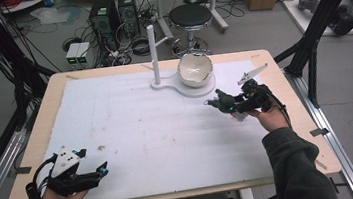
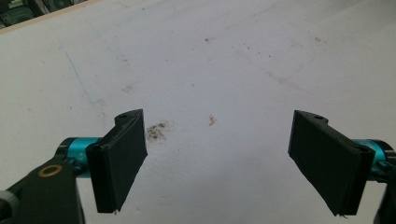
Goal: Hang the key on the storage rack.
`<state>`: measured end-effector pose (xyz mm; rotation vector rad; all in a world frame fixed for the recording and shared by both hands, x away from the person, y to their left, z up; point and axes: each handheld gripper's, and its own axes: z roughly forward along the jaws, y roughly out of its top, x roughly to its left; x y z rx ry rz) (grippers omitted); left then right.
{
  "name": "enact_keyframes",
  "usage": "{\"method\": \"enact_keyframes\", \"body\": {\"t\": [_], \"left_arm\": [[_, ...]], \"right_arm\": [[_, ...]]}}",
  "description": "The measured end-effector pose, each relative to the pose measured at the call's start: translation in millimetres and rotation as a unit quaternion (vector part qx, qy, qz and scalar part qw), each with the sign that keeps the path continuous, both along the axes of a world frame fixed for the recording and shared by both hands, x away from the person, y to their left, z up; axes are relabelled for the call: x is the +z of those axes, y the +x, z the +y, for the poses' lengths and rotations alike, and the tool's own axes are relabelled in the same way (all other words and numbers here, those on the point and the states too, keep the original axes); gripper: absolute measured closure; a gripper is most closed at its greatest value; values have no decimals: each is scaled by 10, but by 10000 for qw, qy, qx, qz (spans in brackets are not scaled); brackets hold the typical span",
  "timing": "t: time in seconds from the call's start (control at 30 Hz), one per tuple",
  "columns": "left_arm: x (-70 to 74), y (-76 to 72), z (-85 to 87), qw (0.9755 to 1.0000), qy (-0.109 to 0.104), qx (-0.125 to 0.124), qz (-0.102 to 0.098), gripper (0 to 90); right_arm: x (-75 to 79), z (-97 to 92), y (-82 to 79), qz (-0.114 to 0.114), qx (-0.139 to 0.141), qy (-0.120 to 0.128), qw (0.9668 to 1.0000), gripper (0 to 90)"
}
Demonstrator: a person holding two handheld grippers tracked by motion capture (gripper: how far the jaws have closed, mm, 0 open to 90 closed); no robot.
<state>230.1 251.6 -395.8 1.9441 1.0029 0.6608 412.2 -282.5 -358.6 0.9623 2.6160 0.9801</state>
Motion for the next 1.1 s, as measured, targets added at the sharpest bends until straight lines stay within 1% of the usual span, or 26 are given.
{"method": "enact_keyframes", "body": {"t": [0.23, 0.3, 0.53, 0.8, 1.03, 1.1], "left_arm": [[2, 0, 8, 10000, 1, 10, -5, 195], [-1, 2, 6, 10000, -34, 25, -16, 195], [2, 11, 14, 10000, -22, 25, 7, 195], [-2, 19, 12, 10000, -42, 26, 17, 195], [5, 22, 19, 10000, -23, 22, 10, 195], [1, 23, 17, 10000, -59, 42, 12, 195]], "right_arm": [[189, 139, -58, -175, 177, 26, 9997, 524], [228, 167, -64, -227, 222, 61, 9995, 523], [316, 250, -54, -264, 332, 113, 9990, 523], [378, 294, -40, -262, 380, 187, 9988, 523], [481, 364, -7, -304, 450, 264, 9982, 522], [491, 374, -3, -279, 460, 284, 9981, 522]]}}
